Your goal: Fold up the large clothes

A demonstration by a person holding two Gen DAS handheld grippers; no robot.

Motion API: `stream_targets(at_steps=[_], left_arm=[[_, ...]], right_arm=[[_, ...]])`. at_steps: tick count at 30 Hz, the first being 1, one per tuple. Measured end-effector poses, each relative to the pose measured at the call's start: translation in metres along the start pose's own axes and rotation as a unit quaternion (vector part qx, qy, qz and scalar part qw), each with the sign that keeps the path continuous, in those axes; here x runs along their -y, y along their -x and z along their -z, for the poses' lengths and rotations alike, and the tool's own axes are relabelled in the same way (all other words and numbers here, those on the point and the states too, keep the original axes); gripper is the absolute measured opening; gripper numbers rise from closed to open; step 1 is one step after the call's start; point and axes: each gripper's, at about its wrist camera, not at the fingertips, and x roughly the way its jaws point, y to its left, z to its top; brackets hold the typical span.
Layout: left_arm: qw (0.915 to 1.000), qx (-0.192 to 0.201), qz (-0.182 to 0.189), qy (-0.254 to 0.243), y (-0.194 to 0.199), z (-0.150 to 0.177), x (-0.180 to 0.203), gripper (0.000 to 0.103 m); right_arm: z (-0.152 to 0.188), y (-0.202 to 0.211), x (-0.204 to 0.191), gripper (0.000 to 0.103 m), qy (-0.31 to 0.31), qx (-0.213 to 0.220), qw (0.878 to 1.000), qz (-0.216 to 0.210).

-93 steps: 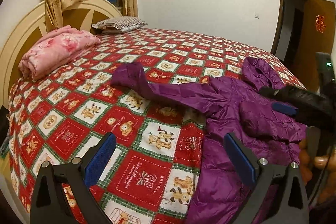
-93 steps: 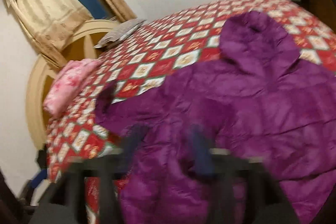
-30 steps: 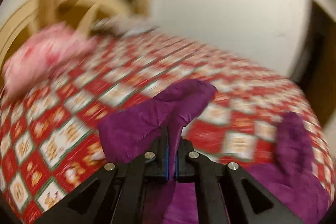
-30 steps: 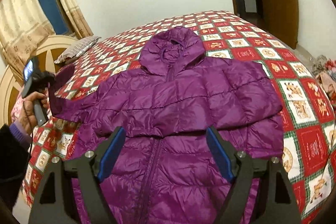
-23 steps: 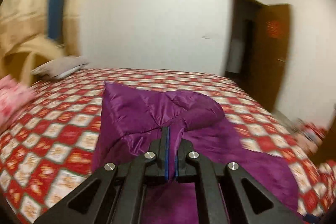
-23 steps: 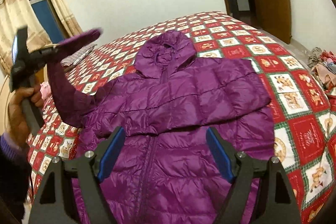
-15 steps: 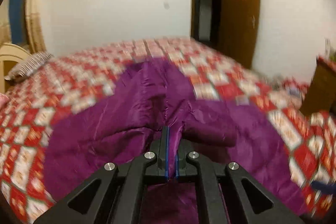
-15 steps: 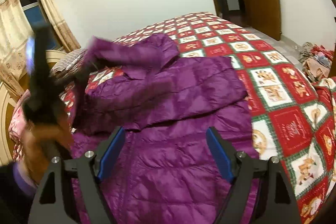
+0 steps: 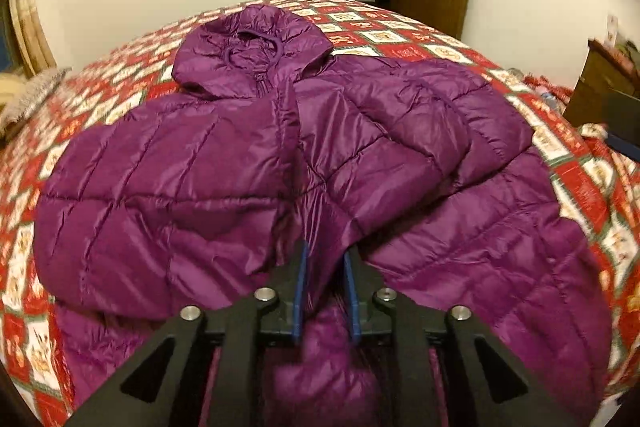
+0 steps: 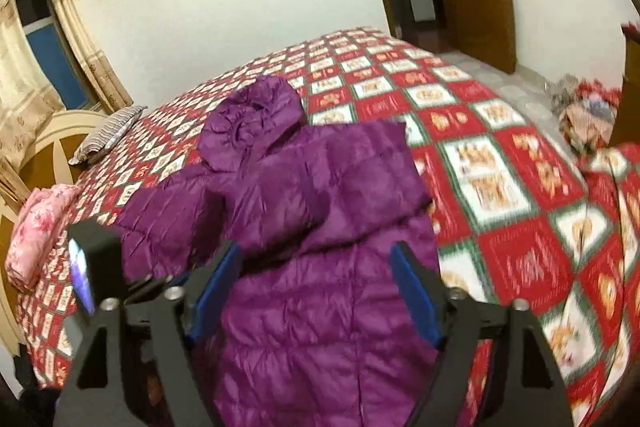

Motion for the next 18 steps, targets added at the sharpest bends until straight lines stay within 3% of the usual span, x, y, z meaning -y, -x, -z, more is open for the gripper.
stream_targets(at_steps=[4,6,8,10,12,15,18], left_arm=[[0.9991,0.04,-0.002,0.015,0.033,0.007,-0.013,0.025],[0.9967,0.072,-0.006,0.036,0.056,0.006,-0.03,0.036],[0.9922,0.106,-0.024,0.062,0.071,0.0,-0.05,0.071],[0.9822,0.143,-0.077,0.094,0.081,-0.011,-0.076,0.079],[0.9739,0.14,-0.137,0.116,0.072,-0.028,-0.098,0.079],[0.9594,0.104,-0.228,0.128,0.031,-0.044,-0.133,0.079],[0.9439,0.031,-0.291,0.154,-0.019,-0.033,-0.169,0.079]], right_arm=[[-0.024,-0.028,-0.018,0.06,0.033,-0.001,0.999,-0.001],[-0.031,-0.046,-0.024,0.059,0.046,-0.005,0.999,-0.004],[-0.035,-0.069,-0.033,0.059,0.076,-0.012,0.997,-0.001],[-0.034,-0.097,-0.044,0.058,0.127,-0.029,0.991,0.006],[-0.032,-0.122,-0.046,0.049,0.152,-0.054,0.987,0.013],[-0.026,-0.159,-0.034,0.045,0.156,-0.107,0.981,0.045],[-0.025,-0.164,-0.015,0.044,0.14,-0.107,0.981,0.076]])
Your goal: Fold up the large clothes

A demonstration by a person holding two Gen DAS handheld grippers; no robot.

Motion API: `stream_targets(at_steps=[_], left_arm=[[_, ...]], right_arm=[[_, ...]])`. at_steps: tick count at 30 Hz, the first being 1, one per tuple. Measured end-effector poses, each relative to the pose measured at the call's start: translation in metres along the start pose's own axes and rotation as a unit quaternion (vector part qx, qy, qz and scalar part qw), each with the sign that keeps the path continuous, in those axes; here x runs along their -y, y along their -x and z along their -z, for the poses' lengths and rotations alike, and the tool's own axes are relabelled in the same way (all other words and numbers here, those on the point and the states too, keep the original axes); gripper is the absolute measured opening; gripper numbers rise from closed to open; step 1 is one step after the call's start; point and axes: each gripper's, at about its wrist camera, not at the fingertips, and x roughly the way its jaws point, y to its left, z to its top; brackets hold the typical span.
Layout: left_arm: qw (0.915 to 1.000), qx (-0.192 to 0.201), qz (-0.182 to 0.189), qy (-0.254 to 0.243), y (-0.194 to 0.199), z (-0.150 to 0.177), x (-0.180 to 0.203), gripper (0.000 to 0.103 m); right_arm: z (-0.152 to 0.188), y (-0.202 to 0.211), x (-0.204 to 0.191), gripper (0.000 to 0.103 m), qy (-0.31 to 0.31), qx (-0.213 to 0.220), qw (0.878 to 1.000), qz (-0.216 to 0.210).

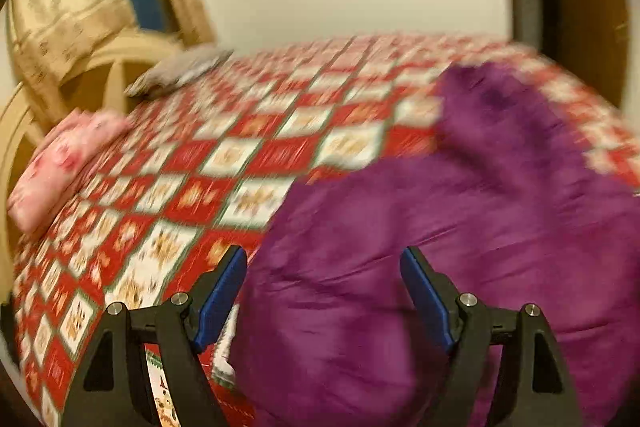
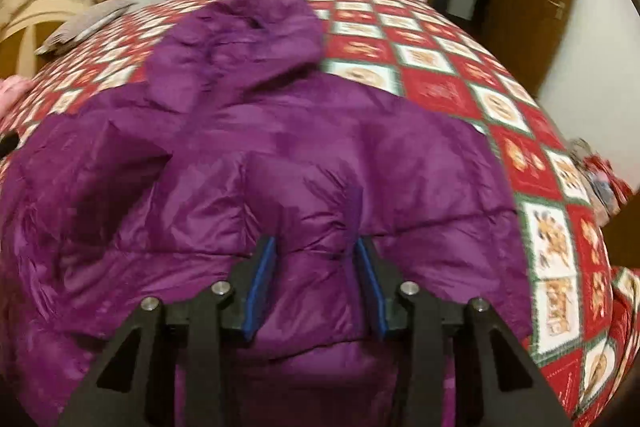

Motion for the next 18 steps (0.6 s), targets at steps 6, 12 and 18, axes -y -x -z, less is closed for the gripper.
stream_targets(at_steps=[6,12,18], left_arm=[[0.995,-0.06,0.014,0.078,-0.044,0.019,-0.03,0.081],[0.9948,-0.015,0.087,0.051,-0.015,-0.009,-0.039,0.081],[0.9756,-0.03,0.204,0.076,-0.025,-0.096,-0.026,0.081]], right_arm=[[0.012,-0.002,0.025,0.048,-0.027,-0.001,1.0,-0.009],[-0.015,0.018,0.025,0.07,-0.045,-0.007,0.998,-0.037],[-0.09,0.024,0.044,0.081,-0.093,0.025,0.989,-0.109]])
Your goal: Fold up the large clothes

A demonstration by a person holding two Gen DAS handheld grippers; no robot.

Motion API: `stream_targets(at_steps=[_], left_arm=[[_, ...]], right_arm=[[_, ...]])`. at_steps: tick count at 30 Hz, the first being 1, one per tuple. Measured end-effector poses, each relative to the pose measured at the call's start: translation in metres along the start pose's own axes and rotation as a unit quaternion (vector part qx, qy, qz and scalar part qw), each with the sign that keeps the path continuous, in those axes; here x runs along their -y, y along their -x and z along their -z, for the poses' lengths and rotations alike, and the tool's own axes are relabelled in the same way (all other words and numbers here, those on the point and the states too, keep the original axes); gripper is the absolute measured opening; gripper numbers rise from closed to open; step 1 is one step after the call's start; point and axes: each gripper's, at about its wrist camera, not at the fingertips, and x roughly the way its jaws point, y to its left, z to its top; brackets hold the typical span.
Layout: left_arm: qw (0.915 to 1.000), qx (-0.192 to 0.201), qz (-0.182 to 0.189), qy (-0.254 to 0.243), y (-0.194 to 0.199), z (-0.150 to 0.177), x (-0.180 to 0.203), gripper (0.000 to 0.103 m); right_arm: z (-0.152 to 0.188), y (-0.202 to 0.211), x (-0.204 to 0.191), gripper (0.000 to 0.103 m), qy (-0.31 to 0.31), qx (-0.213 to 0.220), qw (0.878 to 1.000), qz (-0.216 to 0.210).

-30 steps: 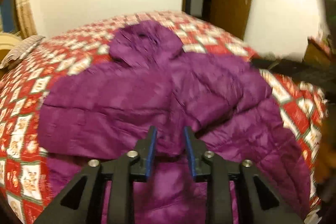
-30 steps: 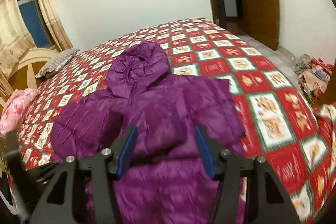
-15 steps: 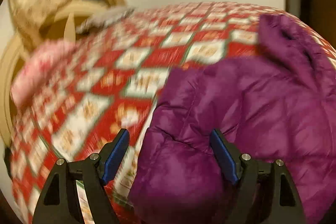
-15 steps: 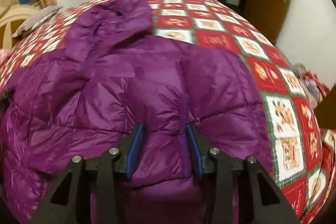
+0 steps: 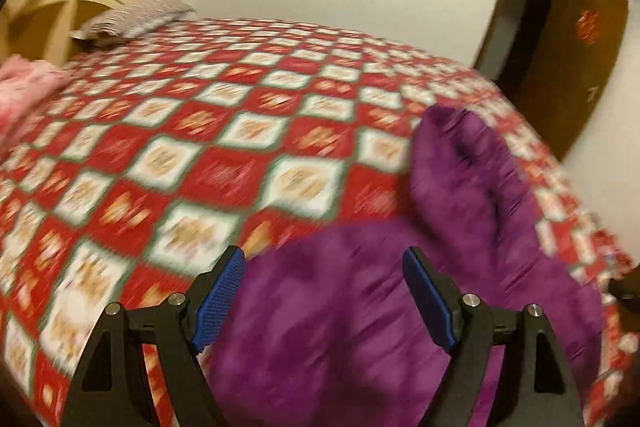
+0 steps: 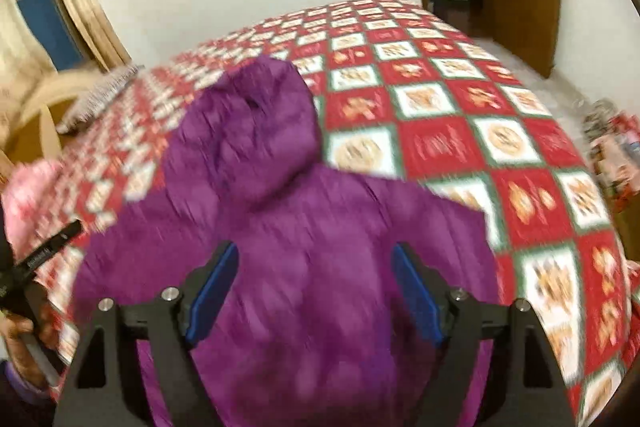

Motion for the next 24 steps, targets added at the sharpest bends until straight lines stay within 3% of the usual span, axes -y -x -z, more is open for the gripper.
stream_targets(at_steps=[4,9,18,20,21,22,23,24], left_arm=[[0.9992,-0.012,0.033,-0.02,-0.038,-0.048,0.031,0.081],[0.9975,-0.029,0.054,-0.035,-0.101,-0.085,0.07,0.081],[0.9924,-0.097,0.074,-0.017,-0.206,-0.115,0.102,0.081],[0.9923,-0.095,0.078,-0.011,-0.218,-0.113,0.106,0.081],[0.993,-0.085,0.081,-0.014,-0.221,-0.11,0.109,0.081],[0.9935,-0.071,0.087,-0.017,-0.22,-0.108,0.111,0.066],[0.9928,-0.066,0.098,-0.02,-0.22,-0.106,0.112,0.03],[0.9902,-0.071,0.118,-0.022,-0.22,-0.104,0.114,0.014]], right_arm=[[-0.052,-0.036,0.005,0.081,-0.015,-0.014,1.0,-0.003],[-0.088,-0.091,0.003,0.081,-0.027,-0.038,0.999,-0.008],[-0.136,-0.185,0.0,0.081,-0.004,-0.062,0.998,0.001],[-0.141,-0.202,-0.001,0.072,-0.004,-0.065,0.998,-0.012],[-0.143,-0.207,-0.003,0.06,-0.002,-0.068,0.998,-0.016],[-0.144,-0.212,-0.006,0.05,0.004,-0.071,0.997,-0.021],[-0.142,-0.216,-0.01,0.028,0.014,-0.075,0.997,-0.027],[-0.14,-0.218,-0.014,0.011,0.028,-0.079,0.996,-0.025]])
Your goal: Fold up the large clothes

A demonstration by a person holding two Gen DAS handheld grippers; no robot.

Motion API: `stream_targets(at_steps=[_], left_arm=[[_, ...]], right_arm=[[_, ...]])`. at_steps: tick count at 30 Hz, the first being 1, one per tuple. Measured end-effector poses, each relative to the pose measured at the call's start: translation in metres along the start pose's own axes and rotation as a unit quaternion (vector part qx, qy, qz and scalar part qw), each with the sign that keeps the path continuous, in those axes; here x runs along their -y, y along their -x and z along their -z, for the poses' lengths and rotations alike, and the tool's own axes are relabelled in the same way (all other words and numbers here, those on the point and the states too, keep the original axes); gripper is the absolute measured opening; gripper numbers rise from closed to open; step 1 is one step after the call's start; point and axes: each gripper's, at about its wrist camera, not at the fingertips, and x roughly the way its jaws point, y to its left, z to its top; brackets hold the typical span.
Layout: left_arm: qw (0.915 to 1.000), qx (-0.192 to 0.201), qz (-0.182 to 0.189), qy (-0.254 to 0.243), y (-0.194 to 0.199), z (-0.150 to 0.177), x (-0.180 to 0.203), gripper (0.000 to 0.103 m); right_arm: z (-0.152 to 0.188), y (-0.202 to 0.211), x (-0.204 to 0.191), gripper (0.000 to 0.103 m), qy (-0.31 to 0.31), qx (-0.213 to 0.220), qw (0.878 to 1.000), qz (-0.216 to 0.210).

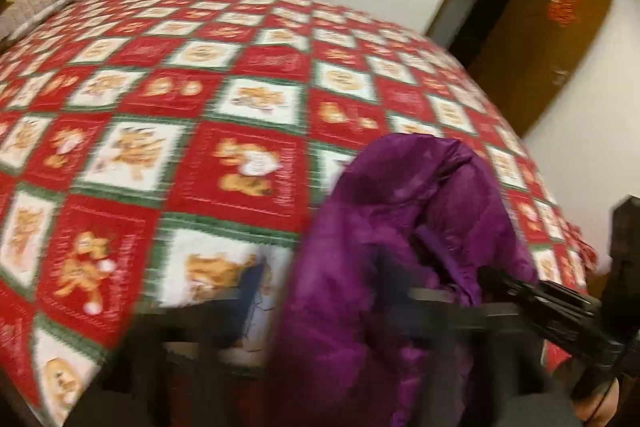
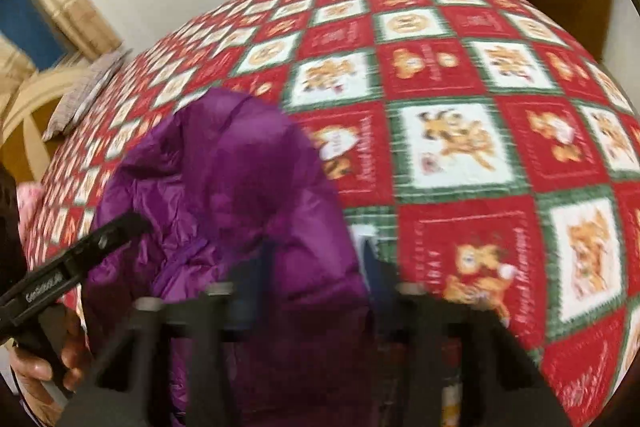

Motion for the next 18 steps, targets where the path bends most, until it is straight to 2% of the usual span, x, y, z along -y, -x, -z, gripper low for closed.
stream_targets(at_steps=[1,2,6,11,15,18], left_arm=[[0.9998,-0.008,0.019,0.006,0.0,0.002,0.001,0.007],[0.9996,-0.002,0.025,0.009,0.005,0.004,0.002,0.007],[0.9981,0.053,0.014,-0.029,0.049,0.01,0.018,0.006],[0.9914,0.111,0.034,-0.06,0.125,0.028,0.037,0.006],[0.9809,0.162,0.018,-0.106,0.181,0.065,0.054,0.006],[0.9753,0.183,0.015,-0.123,0.199,0.096,0.056,0.006]], right_arm=[[0.002,0.001,-0.004,0.011,0.013,0.004,1.0,0.007],[0.005,0.005,-0.008,0.01,0.02,0.013,1.0,0.008],[0.014,0.045,-0.018,0.009,0.031,0.058,0.998,-0.022],[0.033,0.109,-0.04,0.009,0.065,0.092,0.993,-0.044],[0.061,0.154,-0.06,0.009,0.104,0.116,0.987,-0.042],[0.092,0.174,-0.064,0.009,0.117,0.123,0.985,-0.043]])
